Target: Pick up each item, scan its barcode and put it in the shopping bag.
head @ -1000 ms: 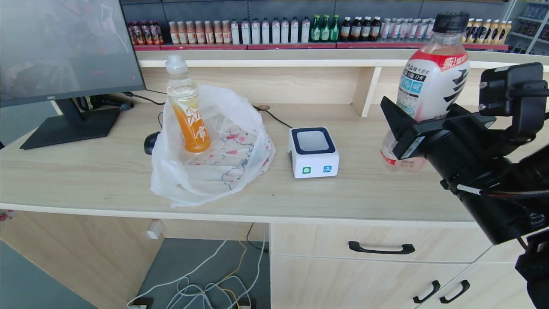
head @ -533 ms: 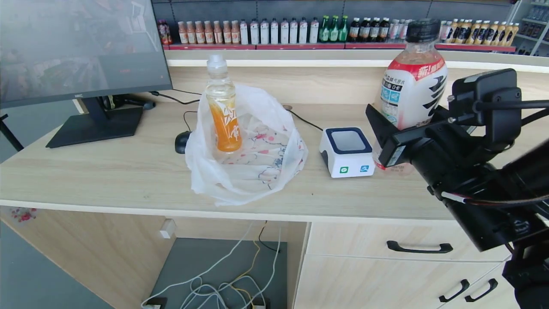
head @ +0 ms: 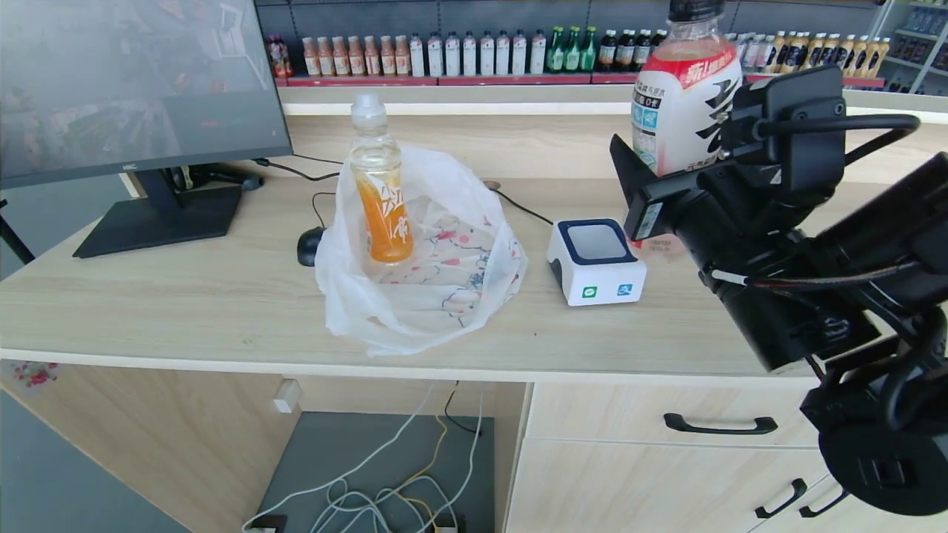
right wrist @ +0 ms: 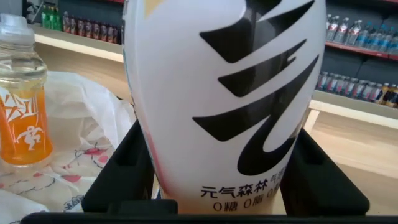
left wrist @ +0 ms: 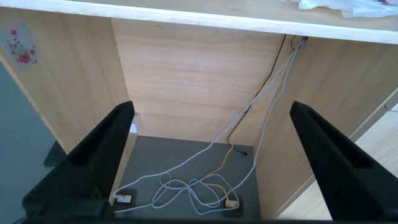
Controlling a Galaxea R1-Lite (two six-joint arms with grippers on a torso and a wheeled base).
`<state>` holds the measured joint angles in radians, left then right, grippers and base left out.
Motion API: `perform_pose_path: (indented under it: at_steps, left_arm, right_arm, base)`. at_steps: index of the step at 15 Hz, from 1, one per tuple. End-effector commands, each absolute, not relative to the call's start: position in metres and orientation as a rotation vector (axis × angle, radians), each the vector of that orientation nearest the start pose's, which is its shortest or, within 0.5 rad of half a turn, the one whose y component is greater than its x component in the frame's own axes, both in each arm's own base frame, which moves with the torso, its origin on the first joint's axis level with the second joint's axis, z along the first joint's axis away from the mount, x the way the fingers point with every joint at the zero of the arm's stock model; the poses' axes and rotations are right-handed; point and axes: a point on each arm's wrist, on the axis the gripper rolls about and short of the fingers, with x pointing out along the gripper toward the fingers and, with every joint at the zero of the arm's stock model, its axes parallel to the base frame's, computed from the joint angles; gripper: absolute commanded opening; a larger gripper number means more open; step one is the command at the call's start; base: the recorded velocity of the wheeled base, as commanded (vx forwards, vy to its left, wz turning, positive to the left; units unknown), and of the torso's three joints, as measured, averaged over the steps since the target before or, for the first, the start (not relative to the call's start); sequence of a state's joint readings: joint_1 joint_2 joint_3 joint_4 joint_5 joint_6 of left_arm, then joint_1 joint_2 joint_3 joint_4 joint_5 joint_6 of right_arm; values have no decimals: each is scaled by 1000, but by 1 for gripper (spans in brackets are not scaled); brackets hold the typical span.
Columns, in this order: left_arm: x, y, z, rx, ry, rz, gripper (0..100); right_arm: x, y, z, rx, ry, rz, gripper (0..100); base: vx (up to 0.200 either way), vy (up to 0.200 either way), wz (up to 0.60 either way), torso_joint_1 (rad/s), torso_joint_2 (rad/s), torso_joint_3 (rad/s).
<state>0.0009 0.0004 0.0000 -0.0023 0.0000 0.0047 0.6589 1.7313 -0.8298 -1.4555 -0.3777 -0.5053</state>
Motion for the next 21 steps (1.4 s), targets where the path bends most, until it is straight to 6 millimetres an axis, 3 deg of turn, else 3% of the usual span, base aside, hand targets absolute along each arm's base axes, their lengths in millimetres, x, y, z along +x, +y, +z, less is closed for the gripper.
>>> perform_pose_path:
  at_steps: [1,4,7,11,16,21]
  left_arm:
    - [-23,0,76,5,-3,2,100]
    - [-23,0,76,5,-3,2,100]
    - [-23,0,76,5,-3,2,100]
    - [-23,0,76,5,-3,2,100]
    - [-23,0,76,5,-3,2,100]
    - [-23,0,76,5,-3,2,100]
  right_arm:
    - [261,190,262,-245,-544,129,0]
    - [273,200,265,-282,-564,122,0]
    - [279,196,265,-368,-602,159,0]
    - [293,184,260,-519,-656,274,0]
    - [323,150,268,-671,-729,399,0]
    - [336,161,252,-756,-791,592,0]
  base:
    - [0,0,0,0,0,0]
    - [0,0,0,0,0,0]
    - [0,0,0,0,0,0]
    - [0,0,0,0,0,0]
    - [0,0,0,0,0,0]
    - [0,0,0,0,0,0]
